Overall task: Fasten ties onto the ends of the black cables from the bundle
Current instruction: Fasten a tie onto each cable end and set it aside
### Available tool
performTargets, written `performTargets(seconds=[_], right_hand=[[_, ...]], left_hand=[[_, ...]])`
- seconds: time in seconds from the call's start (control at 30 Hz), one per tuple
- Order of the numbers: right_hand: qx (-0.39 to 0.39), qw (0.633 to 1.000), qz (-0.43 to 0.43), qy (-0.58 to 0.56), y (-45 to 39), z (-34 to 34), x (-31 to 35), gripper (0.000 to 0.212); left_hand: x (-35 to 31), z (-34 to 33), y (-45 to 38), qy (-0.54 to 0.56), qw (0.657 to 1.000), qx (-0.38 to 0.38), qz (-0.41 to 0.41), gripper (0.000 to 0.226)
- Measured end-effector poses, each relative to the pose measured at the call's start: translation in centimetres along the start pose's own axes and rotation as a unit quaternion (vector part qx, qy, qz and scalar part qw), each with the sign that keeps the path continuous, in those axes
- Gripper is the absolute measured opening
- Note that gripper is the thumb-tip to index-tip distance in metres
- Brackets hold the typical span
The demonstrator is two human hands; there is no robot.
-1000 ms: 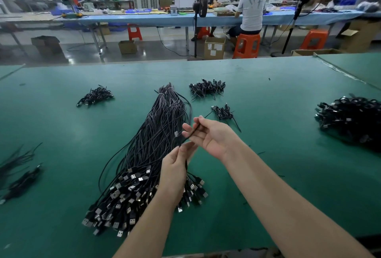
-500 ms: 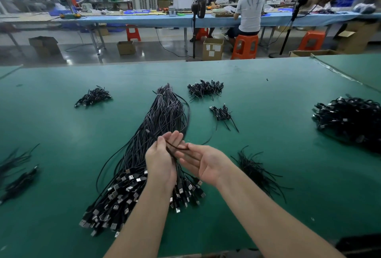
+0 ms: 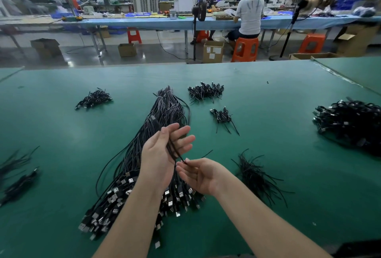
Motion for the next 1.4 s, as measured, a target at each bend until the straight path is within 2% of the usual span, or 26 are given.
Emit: performTargets(seconds=[0.13,0.2,0.27,0.3,0.33,0.37,0.43,0.47,0.57,0.73,0.97,1.1,1.2,1.27,1.4], right_hand=[[0.019,0.995,0.028,0.098,0.0,-0.5,0.5,0.026],[0.086,0.985,0.046,0.139,0.5,-1.1,1.3,0.026],[0.193,0.968,0.042,0.152,1.4,-1.8,2.3,0.041],[0.220,0.960,0.042,0.167,1.7,-2.1,2.7,0.048],[0.203,0.960,0.041,0.190,1.8,-2.3,3.1,0.047],[0.149,0.964,0.041,0.214,1.7,-2.4,3.5,0.042],[0.034,0.967,0.071,0.242,1.5,-2.2,4.3,0.030],[0.014,0.967,0.092,0.238,1.5,-2.3,4.7,0.027],[0.015,0.953,0.156,0.260,1.7,-2.8,5.7,0.026],[0.035,0.913,0.235,0.331,2.8,-3.8,5.6,0.028],[0.067,0.926,0.293,0.230,3.3,-4.3,5.1,0.019],[0.090,0.936,0.277,0.195,3.2,-3.4,4.1,0.011],[0.074,0.948,0.257,0.175,2.8,-2.3,2.7,0.009],[0.048,0.952,0.239,0.185,2.4,-1.5,1.5,0.009],[0.029,0.957,0.197,0.212,1.8,-0.5,0.5,0.006]], left_hand=[[0.2,-0.6,1.1,-0.056,0.995,0.079,0.012,0.036],[0.7,-0.7,1.7,-0.087,0.988,0.127,0.028,0.034],[1.3,-0.8,2.3,-0.117,0.977,0.170,0.048,0.034],[1.7,-0.9,2.6,-0.133,0.973,0.183,0.056,0.035],[2.1,-0.8,2.7,-0.150,0.969,0.187,0.065,0.035],[2.5,-0.7,2.9,-0.164,0.966,0.185,0.074,0.034],[3.3,-0.2,3.0,-0.182,0.963,0.174,0.096,0.032],[3.8,-0.1,3.0,-0.192,0.961,0.170,0.107,0.032],[5.3,0.3,3.0,-0.221,0.954,0.151,0.134,0.030],[6.5,0.6,1.8,-0.199,0.969,0.061,0.134,0.027],[4.9,0.9,0.6,-0.116,0.987,-0.076,0.085,0.026],[3.8,1.0,-0.1,-0.048,0.986,-0.135,0.080,0.029],[3.2,0.8,-0.8,0.018,0.982,-0.165,0.089,0.028],[3.0,0.4,-1.1,0.050,0.980,-0.163,0.099,0.027],[2.9,0.2,-0.7,0.039,0.984,-0.143,0.095,0.024]])
Point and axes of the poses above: each hand's wrist, its own y-axis away from the middle knuckle, its own z-axis out of the back of the hand, x = y × z, the point moved 3 cm from there along -y, towards the middle knuckle, and after that the axes turned 13 degrees about -y, right-handed, at the moved point
